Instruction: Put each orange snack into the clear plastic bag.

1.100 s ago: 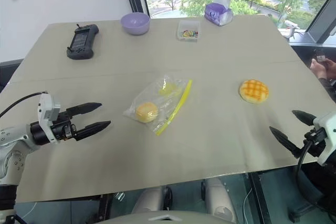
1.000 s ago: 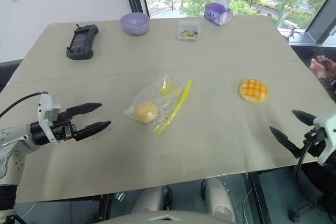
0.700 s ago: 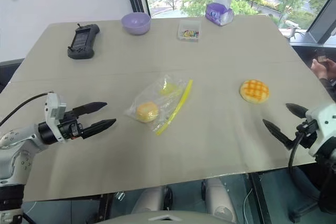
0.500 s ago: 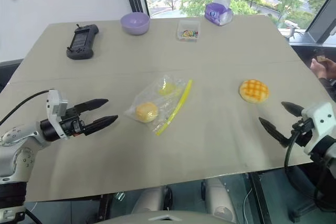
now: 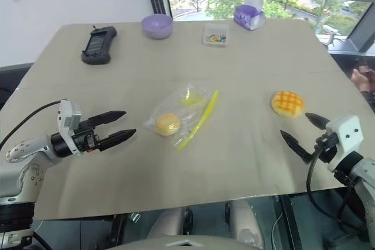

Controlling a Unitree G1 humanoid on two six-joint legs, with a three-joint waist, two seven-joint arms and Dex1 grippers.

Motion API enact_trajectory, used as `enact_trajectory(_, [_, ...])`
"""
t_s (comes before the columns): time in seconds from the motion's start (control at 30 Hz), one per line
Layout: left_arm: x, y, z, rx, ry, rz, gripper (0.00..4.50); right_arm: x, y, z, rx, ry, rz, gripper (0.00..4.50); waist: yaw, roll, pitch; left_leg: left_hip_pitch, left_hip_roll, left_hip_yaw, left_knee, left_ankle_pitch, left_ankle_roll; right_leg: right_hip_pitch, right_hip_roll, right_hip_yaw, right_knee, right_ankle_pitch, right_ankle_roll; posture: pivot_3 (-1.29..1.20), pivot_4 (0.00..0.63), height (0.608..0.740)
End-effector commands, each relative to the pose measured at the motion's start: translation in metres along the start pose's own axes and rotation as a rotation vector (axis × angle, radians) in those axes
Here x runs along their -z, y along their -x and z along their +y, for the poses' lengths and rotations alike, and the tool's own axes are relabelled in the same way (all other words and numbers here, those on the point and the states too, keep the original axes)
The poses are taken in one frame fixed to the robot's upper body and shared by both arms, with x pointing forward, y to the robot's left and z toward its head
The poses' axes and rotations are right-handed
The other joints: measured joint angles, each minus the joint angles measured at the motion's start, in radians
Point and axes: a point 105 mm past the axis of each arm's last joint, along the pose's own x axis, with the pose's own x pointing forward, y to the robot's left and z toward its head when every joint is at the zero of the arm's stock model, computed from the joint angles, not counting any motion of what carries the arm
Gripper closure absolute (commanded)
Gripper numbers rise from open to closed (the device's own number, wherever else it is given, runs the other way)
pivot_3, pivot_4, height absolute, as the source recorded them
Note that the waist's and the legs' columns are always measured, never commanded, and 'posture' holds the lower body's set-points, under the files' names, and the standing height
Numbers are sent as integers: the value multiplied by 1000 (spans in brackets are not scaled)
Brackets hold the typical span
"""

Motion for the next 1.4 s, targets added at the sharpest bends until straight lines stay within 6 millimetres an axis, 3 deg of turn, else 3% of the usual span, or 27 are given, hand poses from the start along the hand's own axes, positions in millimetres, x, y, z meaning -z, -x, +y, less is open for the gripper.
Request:
enact_trajectory(0.03, [-10,-4,-4,26,-28,-23,20,-10,1,-4,26,39,-39,40,1,12,7,-2,-6,-12,0,3,-1,2,-4,-9,0,-2,1,0,150,740])
enact_trajectory(0.07, [-10,-4,-4,26,-28,-23,20,-10,1,-4,28,39,-39,40,1,13,8,-3,-19,-38,-1,7,-4,12,-16,-32,2,-11,4,0,150,740])
enact_trajectory(0.2, [-9,-6,-4,32,-29,-13,20,-8,1,-7,68,37,-40,40,11,17,11,-2,-47,-78,-7,18,-9,20,-42,-66,20,-32,9,0,150,740])
enact_trajectory(0.33, [-4,-9,-6,41,-43,12,20,-7,1,-6,69,37,-41,40,31,17,12,-1,-41,-66,-8,18,-10,13,-40,-53,25,-31,3,0,150,740])
enact_trajectory(0.5, [3,-18,-9,46,-86,44,20,-4,2,-3,77,37,-40,40,33,16,12,1,-40,-56,-8,18,-9,12,-40,-43,23,-33,7,0,150,740])
enact_trajectory(0.73, [11,-32,-5,44,-122,95,20,-1,1,2,108,41,-30,40,35,16,12,1,-39,-52,-8,17,-8,10,-40,-40,23,-30,4,0,150,740])
enact_trajectory(0.93, [31,-48,7,30,-209,200,20,-1,-1,10,122,33,-33,40,36,16,12,2,-40,-51,-8,16,-7,10,-39,-40,23,-30,4,0,150,740])
enact_trajectory(1.23, [19,-108,44,-73,-249,163,20,-5,-1,31,150,16,-52,40,53,14,13,1,-41,-51,-7,17,-7,10,-39,-40,23,-30,5,0,150,740])
enact_trajectory(1.4, [10,-132,50,-40,-285,148,20,-4,-1,39,156,13,-47,40,49,13,13,2,-41,-48,-7,17,-7,9,-38,-37,23,-30,5,0,150,740])
